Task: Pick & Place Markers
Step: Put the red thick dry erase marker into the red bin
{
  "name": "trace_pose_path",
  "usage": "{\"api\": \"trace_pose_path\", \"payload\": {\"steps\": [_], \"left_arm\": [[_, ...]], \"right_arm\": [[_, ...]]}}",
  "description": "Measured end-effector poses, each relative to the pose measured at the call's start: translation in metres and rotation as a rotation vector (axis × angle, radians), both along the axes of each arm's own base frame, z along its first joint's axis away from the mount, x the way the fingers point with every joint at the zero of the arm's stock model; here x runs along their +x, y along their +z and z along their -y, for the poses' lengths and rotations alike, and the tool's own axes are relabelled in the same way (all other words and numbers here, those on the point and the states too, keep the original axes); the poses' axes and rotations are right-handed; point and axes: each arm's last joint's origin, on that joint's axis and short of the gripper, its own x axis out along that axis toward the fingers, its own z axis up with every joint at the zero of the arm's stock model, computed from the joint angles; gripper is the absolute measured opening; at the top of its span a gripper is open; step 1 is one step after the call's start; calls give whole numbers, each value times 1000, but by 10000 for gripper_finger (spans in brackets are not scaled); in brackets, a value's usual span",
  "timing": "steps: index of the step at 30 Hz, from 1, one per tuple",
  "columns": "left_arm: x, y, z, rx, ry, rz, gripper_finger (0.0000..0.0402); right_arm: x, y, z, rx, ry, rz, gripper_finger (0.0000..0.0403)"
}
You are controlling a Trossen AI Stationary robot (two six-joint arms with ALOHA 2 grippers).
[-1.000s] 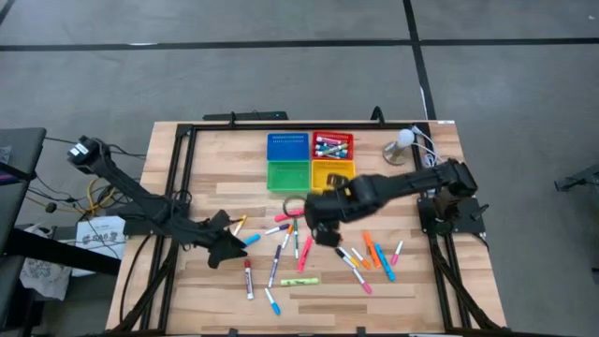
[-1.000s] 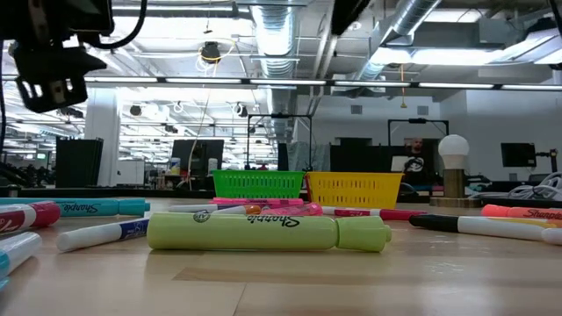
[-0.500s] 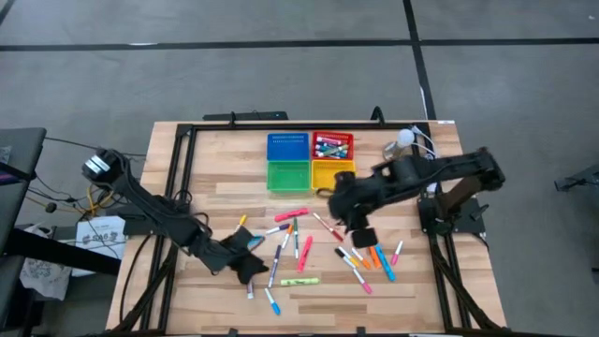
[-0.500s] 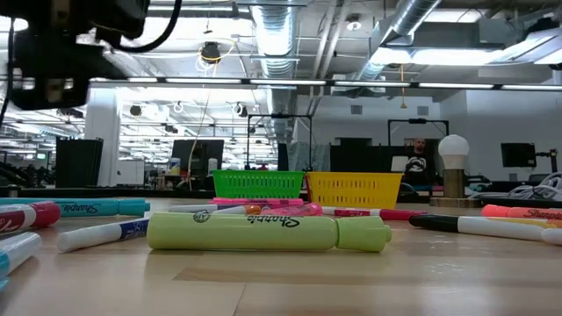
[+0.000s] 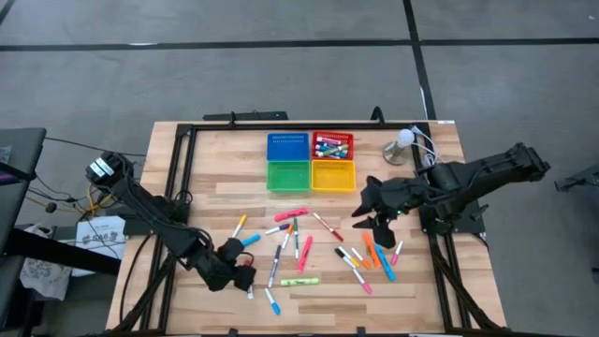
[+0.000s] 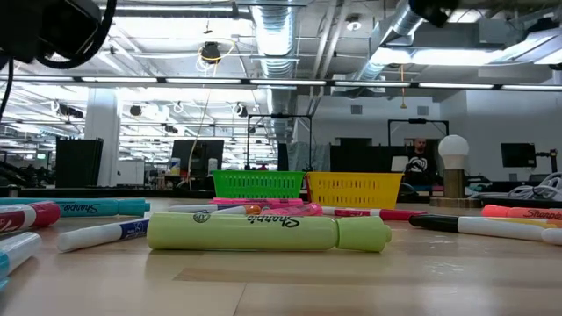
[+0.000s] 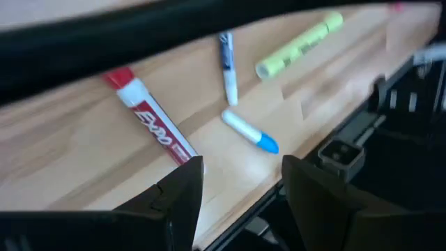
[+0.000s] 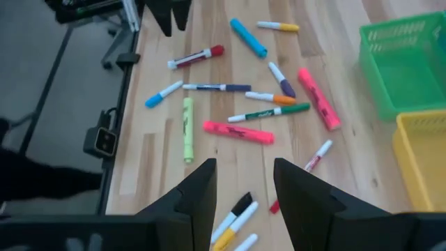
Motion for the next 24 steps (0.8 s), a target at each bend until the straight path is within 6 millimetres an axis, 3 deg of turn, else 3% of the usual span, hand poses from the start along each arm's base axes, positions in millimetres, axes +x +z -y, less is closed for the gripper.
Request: {"api": "trace_pose_path", "payload": {"steps": [10,17,24], "left_arm": [[3,-22,-1,22,125,-120,195],[7,-42,2,29,172,-202,195],[8,-49,2,34,193,-221,195]], "right_arm": [[1,-39,-16,48,-6,-53,135],[12,-48,-27,41,29,-54,134],[17,-53,-29,30,34,-67,136]]}}
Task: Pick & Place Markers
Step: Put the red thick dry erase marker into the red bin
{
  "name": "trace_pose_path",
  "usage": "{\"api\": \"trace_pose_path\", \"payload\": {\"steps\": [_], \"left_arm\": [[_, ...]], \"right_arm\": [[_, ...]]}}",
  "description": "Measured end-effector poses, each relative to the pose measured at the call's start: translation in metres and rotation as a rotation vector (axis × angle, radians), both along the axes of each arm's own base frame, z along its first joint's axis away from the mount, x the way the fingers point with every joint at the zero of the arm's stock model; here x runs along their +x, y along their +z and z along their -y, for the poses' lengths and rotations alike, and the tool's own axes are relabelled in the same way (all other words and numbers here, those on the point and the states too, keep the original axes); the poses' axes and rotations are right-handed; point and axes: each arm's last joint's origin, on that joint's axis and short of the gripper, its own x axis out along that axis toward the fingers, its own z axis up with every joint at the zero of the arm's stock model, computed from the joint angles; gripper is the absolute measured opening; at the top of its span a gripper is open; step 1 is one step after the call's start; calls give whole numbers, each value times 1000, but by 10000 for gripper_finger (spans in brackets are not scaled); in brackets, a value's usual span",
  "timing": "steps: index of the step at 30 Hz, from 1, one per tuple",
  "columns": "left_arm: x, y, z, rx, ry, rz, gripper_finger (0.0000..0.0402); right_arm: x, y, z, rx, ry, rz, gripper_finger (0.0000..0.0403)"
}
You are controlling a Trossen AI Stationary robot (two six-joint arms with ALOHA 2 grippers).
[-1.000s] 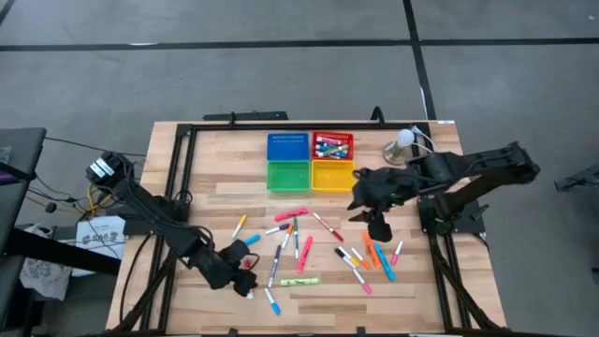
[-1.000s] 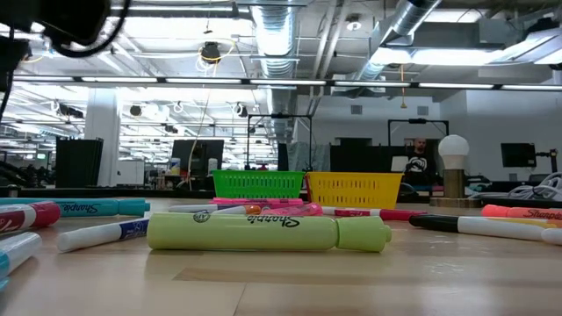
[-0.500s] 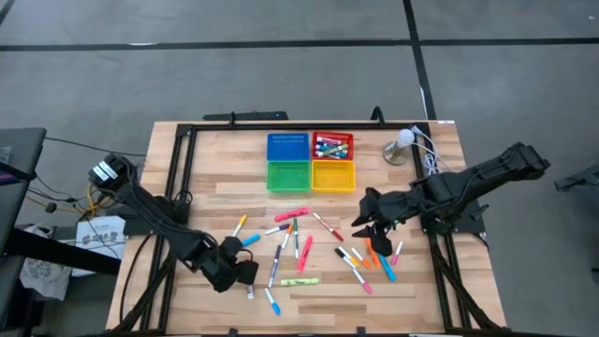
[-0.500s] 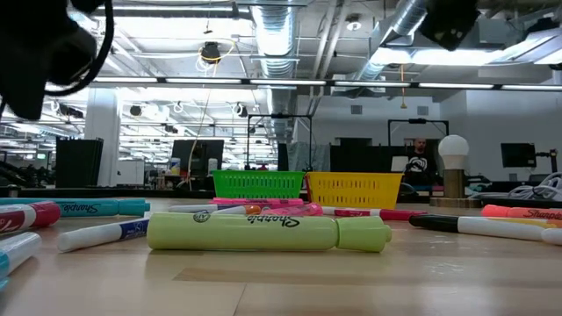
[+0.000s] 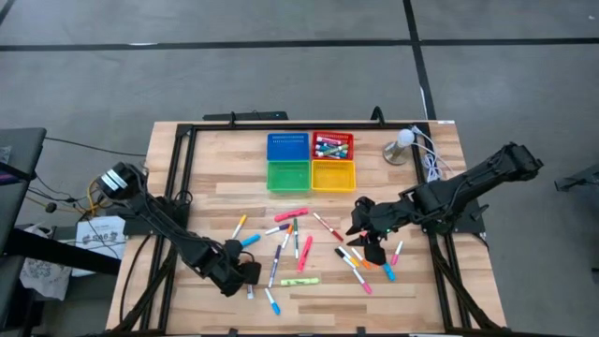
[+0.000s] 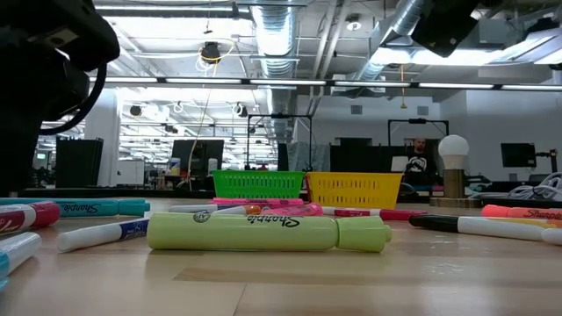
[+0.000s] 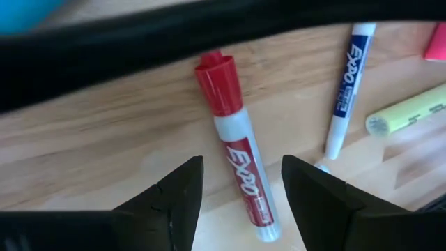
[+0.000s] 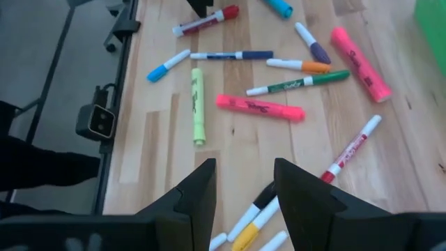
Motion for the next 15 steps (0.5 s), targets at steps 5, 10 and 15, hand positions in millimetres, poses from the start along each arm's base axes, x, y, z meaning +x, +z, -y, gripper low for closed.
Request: {"api": "trace_pose_path", "payload": {"steps": [5,10,15], "left_arm": [[4,-2,-3,-1,21,1,195],[7,-2,-6,-1,37,2,195],[10,-2,-10,3,44,3,195]], "right_arm": [[0,0,0,-1,0,-1,134],[0,0,0,0,0,-1,138],[0,0,0,-1,0,-1,137]]}}
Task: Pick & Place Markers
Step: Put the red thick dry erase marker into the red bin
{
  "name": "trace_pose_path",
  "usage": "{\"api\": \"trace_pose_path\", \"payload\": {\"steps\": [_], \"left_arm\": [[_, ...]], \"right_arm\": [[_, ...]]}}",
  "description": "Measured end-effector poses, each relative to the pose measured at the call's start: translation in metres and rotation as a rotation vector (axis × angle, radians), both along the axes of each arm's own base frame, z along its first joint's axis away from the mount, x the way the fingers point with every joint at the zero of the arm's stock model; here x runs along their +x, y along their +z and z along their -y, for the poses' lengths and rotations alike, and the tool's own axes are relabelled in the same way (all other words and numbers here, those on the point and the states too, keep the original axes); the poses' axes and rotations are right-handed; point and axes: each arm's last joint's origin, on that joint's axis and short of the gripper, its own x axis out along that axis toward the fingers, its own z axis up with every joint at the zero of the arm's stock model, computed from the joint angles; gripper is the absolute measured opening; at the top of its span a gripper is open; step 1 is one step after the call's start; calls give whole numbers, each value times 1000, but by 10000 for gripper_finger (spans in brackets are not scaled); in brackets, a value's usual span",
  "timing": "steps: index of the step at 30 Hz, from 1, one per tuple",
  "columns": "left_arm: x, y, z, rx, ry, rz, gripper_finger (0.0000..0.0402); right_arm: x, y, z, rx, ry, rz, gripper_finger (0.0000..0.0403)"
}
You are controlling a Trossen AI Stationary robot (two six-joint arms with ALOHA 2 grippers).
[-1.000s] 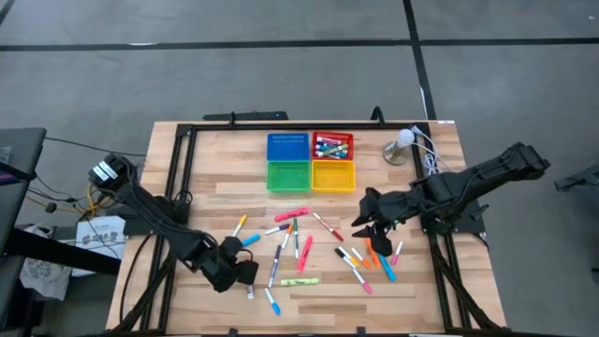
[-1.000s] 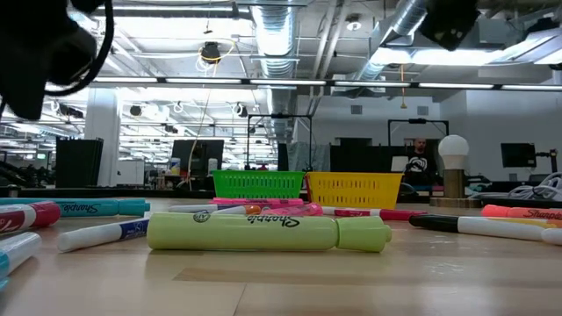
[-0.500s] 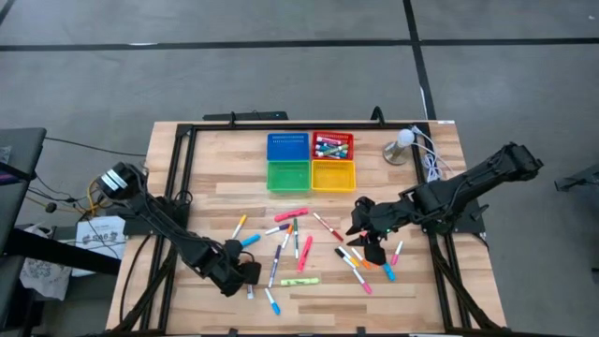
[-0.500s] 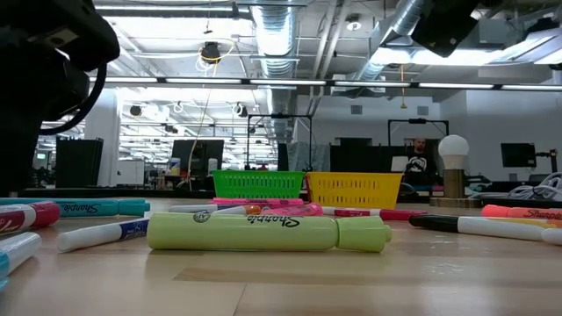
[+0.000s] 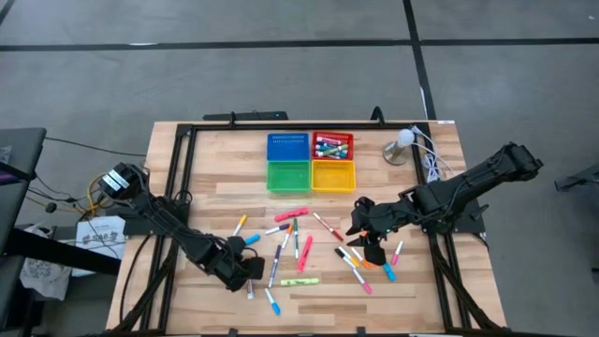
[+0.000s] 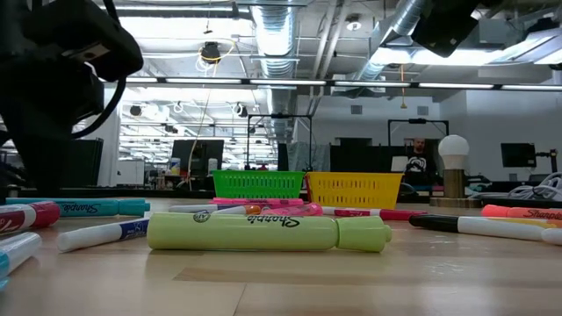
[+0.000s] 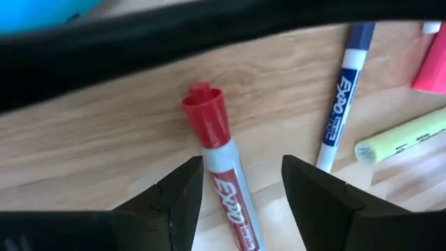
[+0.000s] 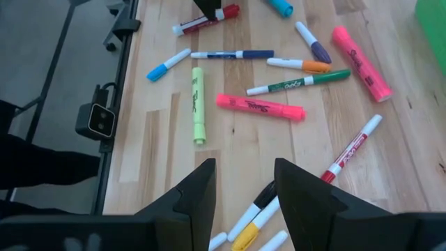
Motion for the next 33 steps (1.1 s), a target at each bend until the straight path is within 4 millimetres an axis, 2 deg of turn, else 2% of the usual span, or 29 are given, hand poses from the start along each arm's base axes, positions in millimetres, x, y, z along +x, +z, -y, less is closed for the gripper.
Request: {"api": "trace_pose_path", "payload": {"steps": [18,27,33], "left_arm": [[0,0,0,-32,11,-22,195],[9,-22,5,-62,19,-72,195],[10,-24,6,-62,24,-62,195]], "right_arm": [[0,0,0,0,-1,0,137],[0,0,0,-1,-2,1,140],[0,0,0,-1,-1,1,139]]}}
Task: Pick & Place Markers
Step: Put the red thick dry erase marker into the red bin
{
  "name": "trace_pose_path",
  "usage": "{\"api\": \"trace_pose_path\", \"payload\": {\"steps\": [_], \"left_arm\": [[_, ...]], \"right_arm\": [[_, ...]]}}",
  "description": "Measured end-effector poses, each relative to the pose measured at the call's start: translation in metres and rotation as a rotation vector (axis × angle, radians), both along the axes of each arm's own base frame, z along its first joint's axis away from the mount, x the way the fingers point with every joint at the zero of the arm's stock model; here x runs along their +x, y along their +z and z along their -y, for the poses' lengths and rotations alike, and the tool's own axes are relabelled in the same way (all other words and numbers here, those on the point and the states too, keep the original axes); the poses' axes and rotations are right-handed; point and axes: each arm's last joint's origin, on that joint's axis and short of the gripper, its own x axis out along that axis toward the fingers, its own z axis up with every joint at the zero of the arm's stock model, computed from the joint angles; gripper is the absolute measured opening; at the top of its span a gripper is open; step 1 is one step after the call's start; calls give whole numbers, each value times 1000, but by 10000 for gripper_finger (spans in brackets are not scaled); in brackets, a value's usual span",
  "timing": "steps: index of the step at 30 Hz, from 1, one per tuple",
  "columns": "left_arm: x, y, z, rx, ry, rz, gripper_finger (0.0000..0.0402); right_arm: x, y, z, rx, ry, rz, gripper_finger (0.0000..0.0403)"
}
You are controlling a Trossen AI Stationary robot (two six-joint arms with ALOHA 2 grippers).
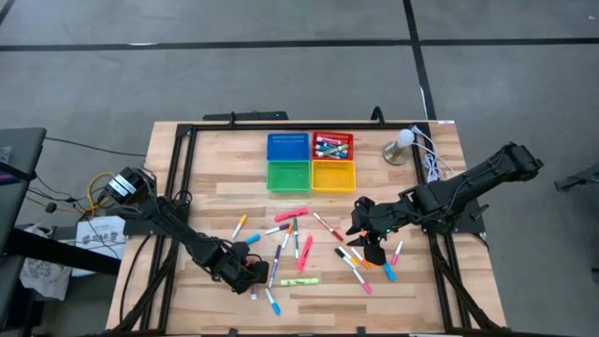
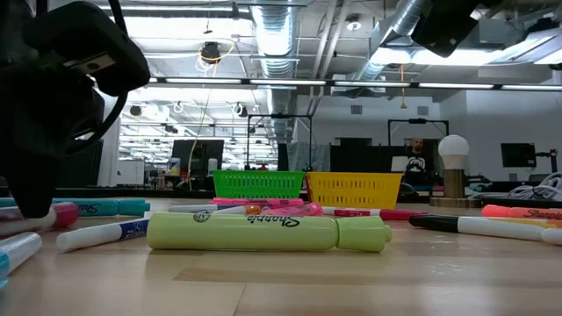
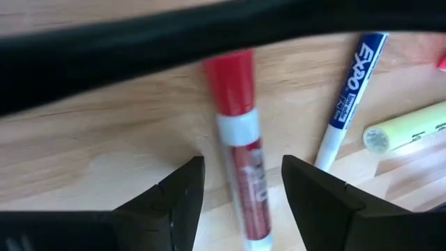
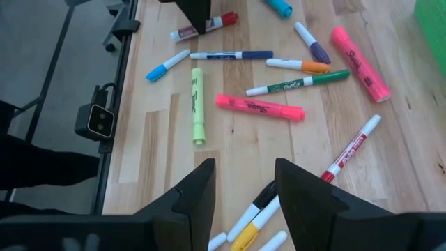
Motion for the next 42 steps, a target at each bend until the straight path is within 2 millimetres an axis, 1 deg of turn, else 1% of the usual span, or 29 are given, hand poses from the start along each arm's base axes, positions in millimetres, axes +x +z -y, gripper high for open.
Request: {"api": "trace_pose_path", "payload": {"steps": [9,12,16,24,27,37,42], "left_arm": [[-1,-1,-1,7,0,-9,194],[-1,-1,-1,9,0,-13,188],[-2,-2,-1,14,-1,-20,161],[-3,-3,-3,35,-20,-30,89],[-3,-3,-3,47,-16,-22,73],[-2,-2,-4,73,-17,2,83],[-3,7,-8,133,-1,70,78]], "right_arm": [[0,0,1,-30,-31,12,139],[0,0,1,-30,-31,12,138],[0,0,1,-30,-31,12,135],[0,0,1,-30,-31,12,134],[0,0,1,-30,-31,12,133],[1,0,1,-30,-31,13,133],[2,1,1,-22,-30,30,136]]}}
